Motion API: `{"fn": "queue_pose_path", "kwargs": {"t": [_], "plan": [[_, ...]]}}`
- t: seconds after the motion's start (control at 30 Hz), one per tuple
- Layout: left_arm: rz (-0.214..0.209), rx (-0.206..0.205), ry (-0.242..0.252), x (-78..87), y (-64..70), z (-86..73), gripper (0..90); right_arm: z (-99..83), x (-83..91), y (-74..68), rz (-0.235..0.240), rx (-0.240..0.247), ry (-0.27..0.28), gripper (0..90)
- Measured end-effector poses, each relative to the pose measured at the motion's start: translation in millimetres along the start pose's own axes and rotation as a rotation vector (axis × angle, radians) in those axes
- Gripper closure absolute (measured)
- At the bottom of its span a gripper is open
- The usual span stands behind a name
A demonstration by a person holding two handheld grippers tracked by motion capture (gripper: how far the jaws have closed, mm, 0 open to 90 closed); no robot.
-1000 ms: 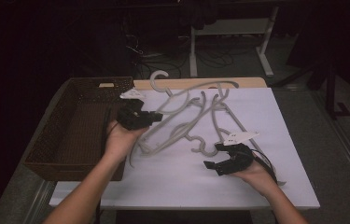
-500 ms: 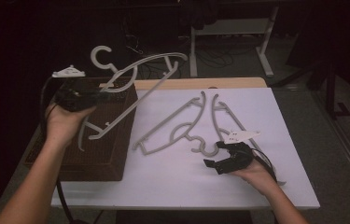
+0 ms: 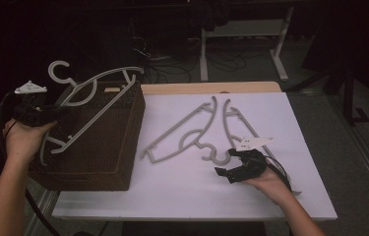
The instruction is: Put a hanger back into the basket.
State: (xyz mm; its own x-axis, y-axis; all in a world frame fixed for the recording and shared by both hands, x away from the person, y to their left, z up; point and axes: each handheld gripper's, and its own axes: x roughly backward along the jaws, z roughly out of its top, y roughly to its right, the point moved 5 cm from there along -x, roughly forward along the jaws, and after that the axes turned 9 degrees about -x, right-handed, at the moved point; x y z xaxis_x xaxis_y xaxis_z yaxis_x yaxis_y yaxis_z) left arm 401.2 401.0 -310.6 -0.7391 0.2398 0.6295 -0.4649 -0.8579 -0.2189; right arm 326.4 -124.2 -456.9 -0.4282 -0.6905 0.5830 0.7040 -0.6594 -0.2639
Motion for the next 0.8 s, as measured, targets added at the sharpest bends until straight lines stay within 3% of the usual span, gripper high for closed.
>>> {"fn": "queue_pose_path", "kwargs": {"t": [0.17,0.4,0.7,0.8], "plan": [[0.004,0.02,-0.031,-5.6,-10.2,-20.5,82.1,0.0,-1.1,-0.3,-0.002,0.001,-0.003,12.8],[-0.015,0.013,-0.071,-20.2,-8.8,-39.6,82.1,-0.7,-2.3,0.6,-0.004,0.002,-0.007,12.8],[0.024,-0.048,-0.09,-31.1,-18.4,-34.9,82.0,-0.5,-3.3,1.2,-0.006,-0.001,-0.009,12.8],[0.007,-0.051,-0.1,-34.6,-20.7,-32.7,82.0,-0.6,-4.0,1.5,-0.006,-0.001,-0.012,12.8]]}}
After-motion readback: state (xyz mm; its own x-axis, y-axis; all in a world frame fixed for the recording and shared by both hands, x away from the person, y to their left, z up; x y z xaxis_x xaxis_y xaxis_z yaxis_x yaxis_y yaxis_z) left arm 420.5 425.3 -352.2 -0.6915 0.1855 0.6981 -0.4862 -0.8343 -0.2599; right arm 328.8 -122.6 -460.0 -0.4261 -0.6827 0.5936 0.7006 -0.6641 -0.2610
